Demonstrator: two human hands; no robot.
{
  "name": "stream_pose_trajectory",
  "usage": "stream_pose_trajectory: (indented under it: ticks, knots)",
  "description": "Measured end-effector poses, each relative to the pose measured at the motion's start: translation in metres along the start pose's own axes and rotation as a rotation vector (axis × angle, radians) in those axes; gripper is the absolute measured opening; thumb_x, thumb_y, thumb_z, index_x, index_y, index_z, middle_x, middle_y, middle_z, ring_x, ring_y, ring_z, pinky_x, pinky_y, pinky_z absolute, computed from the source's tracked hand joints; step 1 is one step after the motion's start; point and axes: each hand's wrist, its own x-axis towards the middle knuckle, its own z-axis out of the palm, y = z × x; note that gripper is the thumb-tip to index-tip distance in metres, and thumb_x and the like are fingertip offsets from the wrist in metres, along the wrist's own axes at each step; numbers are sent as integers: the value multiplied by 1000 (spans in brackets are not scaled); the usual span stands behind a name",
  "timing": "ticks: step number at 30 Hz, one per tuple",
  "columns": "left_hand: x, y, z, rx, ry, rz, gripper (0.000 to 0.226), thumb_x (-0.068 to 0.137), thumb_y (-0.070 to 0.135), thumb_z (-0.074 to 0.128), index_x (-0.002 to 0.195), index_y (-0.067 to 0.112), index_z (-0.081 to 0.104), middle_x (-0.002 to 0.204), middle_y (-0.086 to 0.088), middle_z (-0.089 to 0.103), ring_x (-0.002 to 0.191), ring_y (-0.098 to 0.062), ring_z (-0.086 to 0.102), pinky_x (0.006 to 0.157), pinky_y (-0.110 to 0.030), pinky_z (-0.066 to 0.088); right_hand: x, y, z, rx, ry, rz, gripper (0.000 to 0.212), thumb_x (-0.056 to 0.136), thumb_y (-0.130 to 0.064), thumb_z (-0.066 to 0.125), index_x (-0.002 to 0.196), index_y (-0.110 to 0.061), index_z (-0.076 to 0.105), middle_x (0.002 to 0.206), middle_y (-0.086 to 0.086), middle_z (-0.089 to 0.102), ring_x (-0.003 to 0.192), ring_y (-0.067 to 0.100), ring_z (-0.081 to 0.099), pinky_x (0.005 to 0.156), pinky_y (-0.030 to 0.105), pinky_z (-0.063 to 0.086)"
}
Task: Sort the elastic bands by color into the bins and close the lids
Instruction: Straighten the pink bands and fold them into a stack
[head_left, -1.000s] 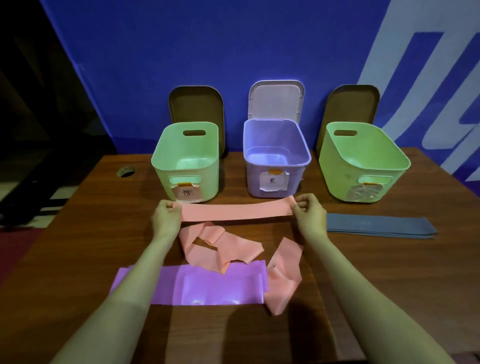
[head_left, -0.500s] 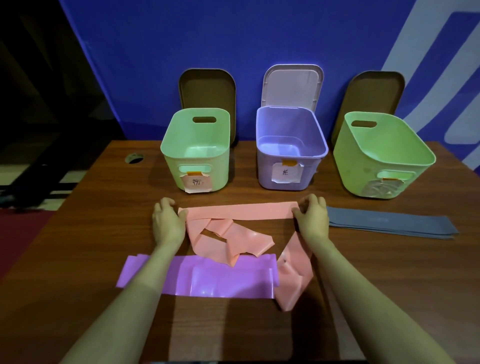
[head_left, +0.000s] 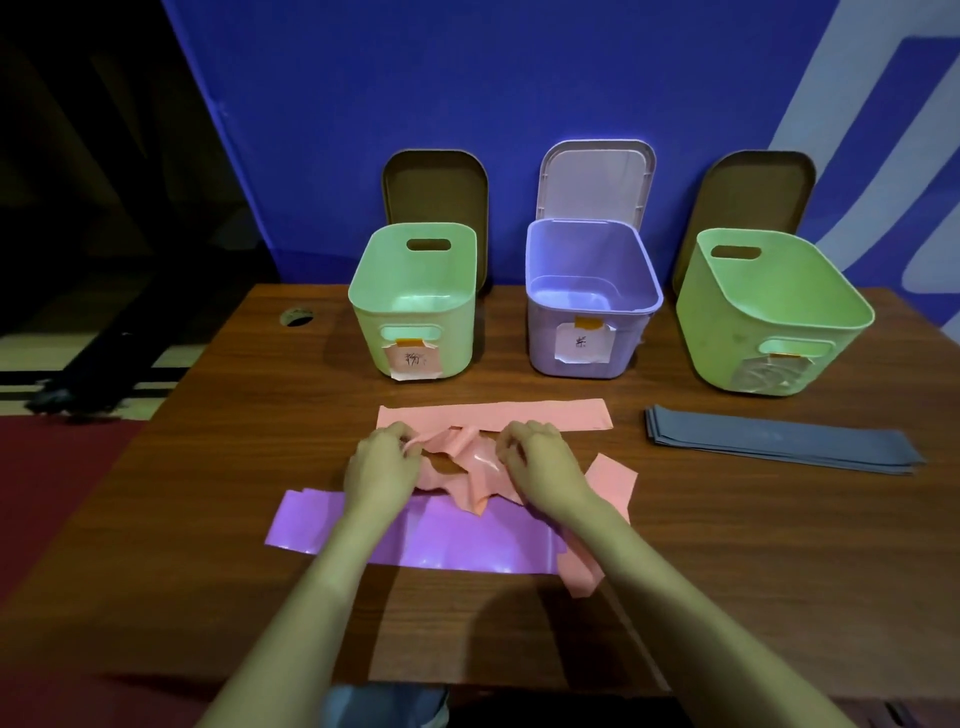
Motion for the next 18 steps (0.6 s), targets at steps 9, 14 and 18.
stream_pose_trajectory:
  ticks: [9, 14, 18]
  knots:
    - [-24, 16, -38, -652, -212, -214, 26, 80, 16, 52, 55, 19, 57, 67, -3, 53, 76, -22, 48, 74, -34, 39, -23, -14, -40, 604, 53, 99, 19, 93, -11, 43, 92, -21, 59, 79, -10, 50, 68, 7, 44, 61, 21, 35]
    - [-57, 46, -46, -1148, -331, -252, 18, 96, 15, 44, 82, 13, 55, 97, -12, 55, 93, -29, 60, 74, -47, 59, -60, -12, -75, 536, 2, -23, 19, 81, -32, 70, 97, -31, 60, 91, -15, 56, 86, 7, 53, 74, 23, 43]
    - [-76, 64, -44, -1231, -396, -119, 11, 94, 8, 47, 95, 9, 58, 99, -15, 64, 86, -23, 67, 78, -37, 56, -85, -3, -88, 10, -134, 39, 27, 82, -28, 66, 108, -29, 58, 101, -13, 53, 102, 13, 54, 85, 31, 45]
